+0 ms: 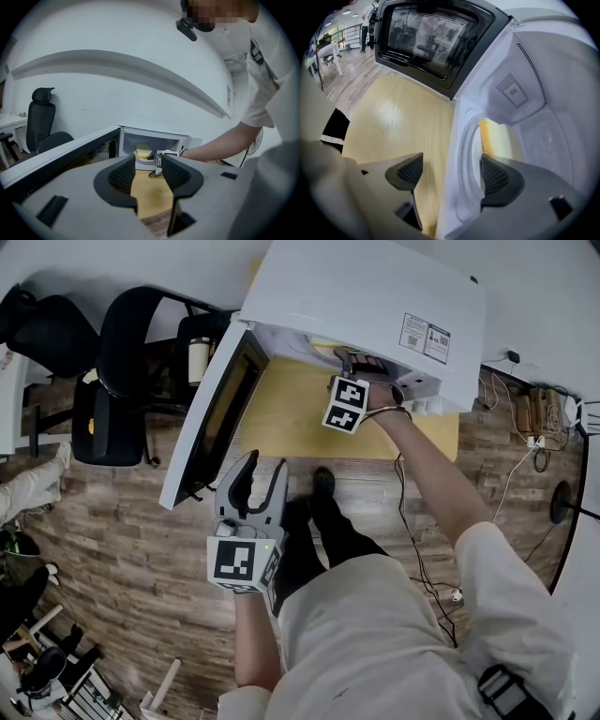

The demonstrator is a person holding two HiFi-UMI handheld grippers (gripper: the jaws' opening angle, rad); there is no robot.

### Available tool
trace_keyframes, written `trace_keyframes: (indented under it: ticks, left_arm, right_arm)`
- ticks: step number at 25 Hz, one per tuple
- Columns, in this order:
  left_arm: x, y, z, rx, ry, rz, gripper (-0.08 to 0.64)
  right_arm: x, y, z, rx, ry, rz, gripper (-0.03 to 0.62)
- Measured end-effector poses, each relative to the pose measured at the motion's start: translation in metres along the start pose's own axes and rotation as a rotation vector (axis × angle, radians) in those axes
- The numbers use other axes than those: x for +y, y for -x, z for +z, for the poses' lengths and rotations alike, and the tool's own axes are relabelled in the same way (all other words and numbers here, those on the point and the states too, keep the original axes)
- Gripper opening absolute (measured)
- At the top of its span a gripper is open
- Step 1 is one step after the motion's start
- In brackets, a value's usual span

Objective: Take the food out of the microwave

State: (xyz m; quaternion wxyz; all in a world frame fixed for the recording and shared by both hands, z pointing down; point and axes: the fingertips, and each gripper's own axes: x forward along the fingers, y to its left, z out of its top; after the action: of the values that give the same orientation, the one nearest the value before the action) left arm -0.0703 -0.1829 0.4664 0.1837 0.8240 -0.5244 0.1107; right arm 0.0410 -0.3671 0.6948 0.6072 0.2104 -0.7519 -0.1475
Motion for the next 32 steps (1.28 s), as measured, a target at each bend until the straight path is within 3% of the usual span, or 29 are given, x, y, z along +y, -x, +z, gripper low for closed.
trace_keyframes:
  ticks: [17,23,32]
  left_arm:
    - [-0.012,0.007,-0.005,-0.001,-0.003,0.0,0.158]
    - [-0.015,0.01,-0.007,0.001,-0.002,-0.001,0.158]
    - [-0.012,0.013,-0.007,0.004,-0.003,0.007,0.158]
  right_arm:
    - [0.019,0.018,0.001,-0.032,-0.041,-0.021,0.312]
    - [0.018,0.022,0.0,-0.025,0.009,-0.083,0.252]
    - [0.008,0.021,-0.001,-0.035,0.001,-0.184,0.161]
